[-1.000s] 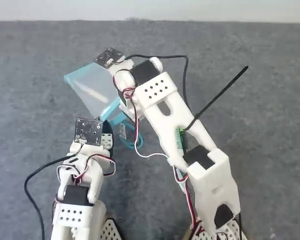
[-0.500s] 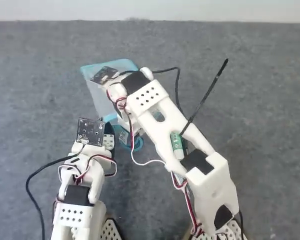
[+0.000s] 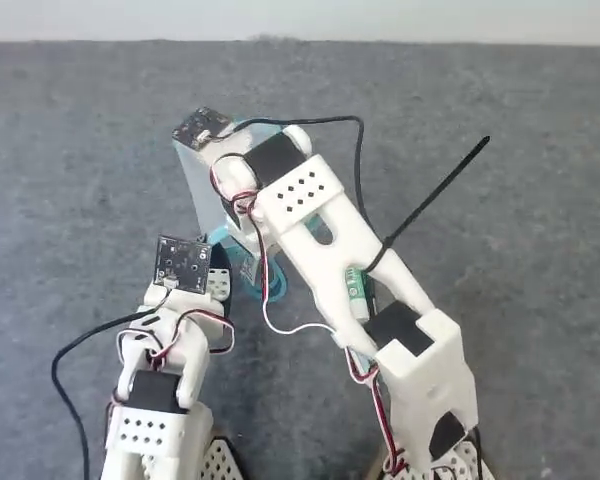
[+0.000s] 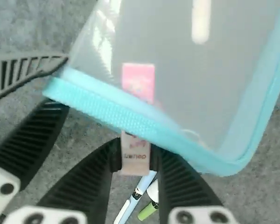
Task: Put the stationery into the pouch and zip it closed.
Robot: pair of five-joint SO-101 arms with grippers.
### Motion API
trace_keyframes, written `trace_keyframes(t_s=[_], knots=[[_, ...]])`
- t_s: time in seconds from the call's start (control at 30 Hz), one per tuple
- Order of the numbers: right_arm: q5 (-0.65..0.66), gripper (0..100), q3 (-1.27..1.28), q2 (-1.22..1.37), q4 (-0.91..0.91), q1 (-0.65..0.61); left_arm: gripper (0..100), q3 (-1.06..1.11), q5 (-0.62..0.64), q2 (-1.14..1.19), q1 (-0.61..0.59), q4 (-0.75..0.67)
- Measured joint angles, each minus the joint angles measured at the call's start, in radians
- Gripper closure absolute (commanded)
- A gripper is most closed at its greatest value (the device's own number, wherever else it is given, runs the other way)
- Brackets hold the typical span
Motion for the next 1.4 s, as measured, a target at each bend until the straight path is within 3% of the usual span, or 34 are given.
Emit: trace_keyframes(t_s=[0.43,0.67,1.03,1.17,1.4], knots=[[-0.012,87.2,-0.144,-0.02,0.0,0.0,99,0.0,0.006,-0.005,0.0,-0.002],[-0.011,87.2,-0.087,-0.258,0.0,0.095,99,0.002,0.0,0.0,-0.002,0.0],[-0.009,87.0,0.489,-0.736,-0.015,0.127,99,0.0,0.0,0.0,-0.035,0.0],[0.034,87.1,0.801,-0.845,-0.132,0.207,99,0.0,0.0,0.0,-0.114,0.0],[0.052,87.2,1.293,-0.916,-0.422,0.321,99,0.0,0.0,0.0,-0.124,0.0]])
